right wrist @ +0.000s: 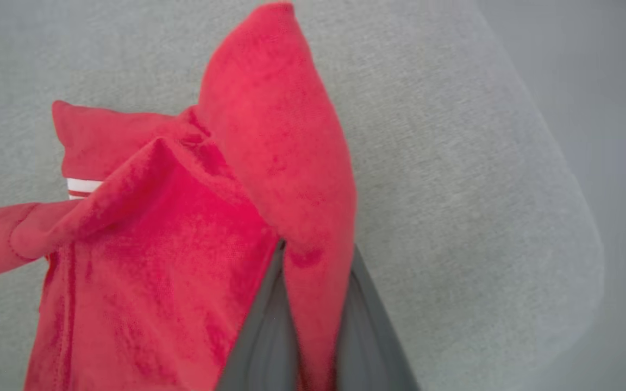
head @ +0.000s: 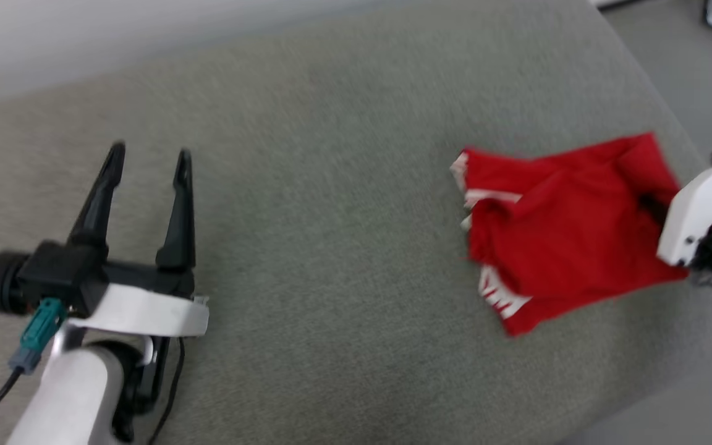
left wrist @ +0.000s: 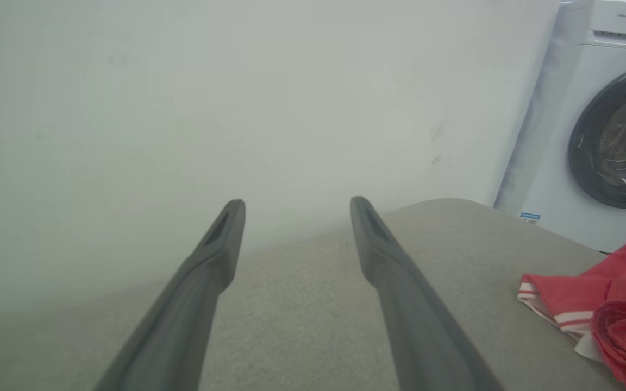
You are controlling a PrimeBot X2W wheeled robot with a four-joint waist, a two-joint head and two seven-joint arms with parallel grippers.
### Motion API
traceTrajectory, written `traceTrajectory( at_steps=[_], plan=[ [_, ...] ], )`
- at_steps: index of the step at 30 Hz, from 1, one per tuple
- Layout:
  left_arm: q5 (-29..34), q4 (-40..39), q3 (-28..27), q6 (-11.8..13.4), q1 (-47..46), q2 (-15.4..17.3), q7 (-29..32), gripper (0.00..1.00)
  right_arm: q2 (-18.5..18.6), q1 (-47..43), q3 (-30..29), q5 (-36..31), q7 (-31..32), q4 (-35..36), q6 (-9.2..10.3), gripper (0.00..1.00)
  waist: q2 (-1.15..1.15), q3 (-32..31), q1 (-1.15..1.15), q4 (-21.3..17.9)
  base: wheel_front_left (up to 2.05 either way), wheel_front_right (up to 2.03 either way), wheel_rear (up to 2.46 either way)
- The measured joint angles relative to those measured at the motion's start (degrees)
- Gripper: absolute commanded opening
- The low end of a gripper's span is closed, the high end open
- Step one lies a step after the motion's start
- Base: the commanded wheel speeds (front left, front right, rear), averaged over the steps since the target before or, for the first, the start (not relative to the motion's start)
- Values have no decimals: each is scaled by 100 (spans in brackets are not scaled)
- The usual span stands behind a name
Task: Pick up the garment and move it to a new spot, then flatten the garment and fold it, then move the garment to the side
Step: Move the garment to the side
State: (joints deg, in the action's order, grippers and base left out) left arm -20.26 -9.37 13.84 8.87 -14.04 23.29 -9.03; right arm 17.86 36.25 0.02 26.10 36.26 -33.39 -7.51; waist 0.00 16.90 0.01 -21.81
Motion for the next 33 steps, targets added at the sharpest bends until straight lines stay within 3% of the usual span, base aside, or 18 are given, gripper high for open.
traceTrajectory(
  at_steps=[6,13,14,15,16,24,27,33],
  plan=[
    [224,-393,156,-131,-680,182,422,100,214,755,-578,-277,-982,-552,0,0,0,912,1,-255,0,0,0],
    [407,-753,240,-183,-1110,364,746,100,333,1418,-1107,-623,-2065,-1194,0,0,0,1784,0,-288,0,0,0],
    [415,-789,241,-186,-1138,383,777,100,331,1461,-1161,-731,-2232,-1298,0,11,0,1877,1,-278,0,0,0],
    [441,-812,246,-190,-1161,409,792,100,322,1508,-1214,-814,-2401,-1388,0,72,0,1960,1,-266,0,0,0],
    [445,-827,246,-191,-1187,424,805,100,304,1552,-1273,-876,-2581,-1485,0,100,0,2028,1,-251,0,0,0],
    [349,-671,249,-133,-1106,311,631,100,342,1663,-1397,-1552,-3869,-1957,0,100,0,1909,0,-129,0,0,0],
    [244,-450,252,-91,-900,192,424,100,577,1577,-1258,-1874,-4167,-1924,0,100,0,1652,0,-84,0,0,0],
    [-29,-21,234,74,-260,-77,60,100,658,962,-951,-2019,-4410,-1557,0,100,0,948,0,78,0,0,0]
  ],
)
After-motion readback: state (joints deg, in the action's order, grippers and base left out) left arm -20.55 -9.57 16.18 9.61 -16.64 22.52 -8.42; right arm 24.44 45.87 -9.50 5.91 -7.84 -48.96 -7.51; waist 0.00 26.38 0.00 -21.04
